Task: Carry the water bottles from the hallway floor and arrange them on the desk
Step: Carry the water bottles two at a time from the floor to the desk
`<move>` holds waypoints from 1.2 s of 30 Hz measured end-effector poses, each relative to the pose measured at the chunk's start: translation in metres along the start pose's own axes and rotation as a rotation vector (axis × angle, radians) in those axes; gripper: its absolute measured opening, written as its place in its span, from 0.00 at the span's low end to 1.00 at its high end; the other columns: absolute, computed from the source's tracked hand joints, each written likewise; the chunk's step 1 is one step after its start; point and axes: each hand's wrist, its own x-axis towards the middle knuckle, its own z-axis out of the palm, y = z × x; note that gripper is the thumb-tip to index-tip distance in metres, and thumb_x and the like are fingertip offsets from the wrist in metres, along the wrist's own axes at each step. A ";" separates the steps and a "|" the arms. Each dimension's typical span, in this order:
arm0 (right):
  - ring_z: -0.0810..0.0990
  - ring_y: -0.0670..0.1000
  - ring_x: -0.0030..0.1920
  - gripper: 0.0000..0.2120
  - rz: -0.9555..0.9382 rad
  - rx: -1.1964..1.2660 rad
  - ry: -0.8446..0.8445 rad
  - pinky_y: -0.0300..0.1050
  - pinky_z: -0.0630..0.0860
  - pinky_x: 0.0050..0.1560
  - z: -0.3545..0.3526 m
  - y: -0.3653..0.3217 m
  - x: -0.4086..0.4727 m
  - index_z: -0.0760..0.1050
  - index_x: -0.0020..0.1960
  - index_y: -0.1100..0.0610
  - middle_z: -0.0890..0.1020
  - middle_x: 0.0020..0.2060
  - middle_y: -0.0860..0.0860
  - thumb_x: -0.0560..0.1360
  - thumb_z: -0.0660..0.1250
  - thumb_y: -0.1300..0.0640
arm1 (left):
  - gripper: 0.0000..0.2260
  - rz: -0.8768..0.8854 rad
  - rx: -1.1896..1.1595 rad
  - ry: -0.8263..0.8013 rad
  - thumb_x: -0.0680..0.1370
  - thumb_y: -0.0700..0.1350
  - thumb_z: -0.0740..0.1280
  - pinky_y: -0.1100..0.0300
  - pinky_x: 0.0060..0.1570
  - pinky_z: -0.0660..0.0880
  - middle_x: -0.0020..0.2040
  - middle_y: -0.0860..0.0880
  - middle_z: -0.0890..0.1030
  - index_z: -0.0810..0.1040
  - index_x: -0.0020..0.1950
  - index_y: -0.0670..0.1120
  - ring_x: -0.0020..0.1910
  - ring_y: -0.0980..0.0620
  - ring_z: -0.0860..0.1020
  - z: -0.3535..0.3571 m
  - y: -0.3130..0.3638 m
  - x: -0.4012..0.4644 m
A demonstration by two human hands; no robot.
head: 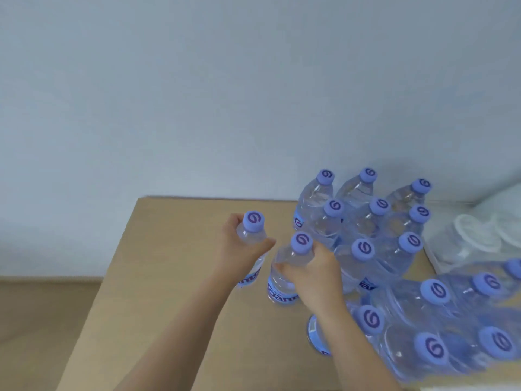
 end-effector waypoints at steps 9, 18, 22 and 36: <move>0.77 0.38 0.36 0.12 0.089 0.094 0.286 0.28 0.70 0.32 0.014 -0.001 0.012 0.73 0.40 0.48 0.79 0.35 0.43 0.64 0.75 0.58 | 0.14 0.039 0.015 -0.270 0.66 0.37 0.75 0.74 0.29 0.70 0.37 0.50 0.76 0.74 0.47 0.39 0.32 0.60 0.73 0.032 0.015 0.060; 0.76 0.38 0.47 0.16 0.087 0.033 0.409 0.32 0.70 0.42 0.029 0.003 0.010 0.70 0.52 0.44 0.77 0.45 0.40 0.68 0.73 0.51 | 0.18 0.088 0.052 -0.393 0.65 0.46 0.76 0.71 0.34 0.70 0.40 0.54 0.78 0.74 0.50 0.41 0.35 0.62 0.76 0.036 -0.009 0.064; 0.74 0.46 0.55 0.20 0.017 0.053 0.452 0.42 0.74 0.53 0.035 0.000 0.004 0.70 0.55 0.52 0.75 0.49 0.47 0.66 0.74 0.58 | 0.31 0.053 0.093 -0.391 0.67 0.50 0.75 0.59 0.53 0.75 0.59 0.51 0.76 0.66 0.65 0.44 0.57 0.55 0.76 0.029 -0.018 0.058; 0.65 0.45 0.68 0.32 0.069 0.008 0.119 0.42 0.64 0.66 0.022 0.011 -0.081 0.60 0.73 0.51 0.66 0.68 0.46 0.72 0.68 0.53 | 0.20 0.123 0.624 -0.507 0.76 0.46 0.66 0.59 0.48 0.66 0.63 0.41 0.75 0.71 0.65 0.39 0.60 0.44 0.74 0.018 -0.047 -0.035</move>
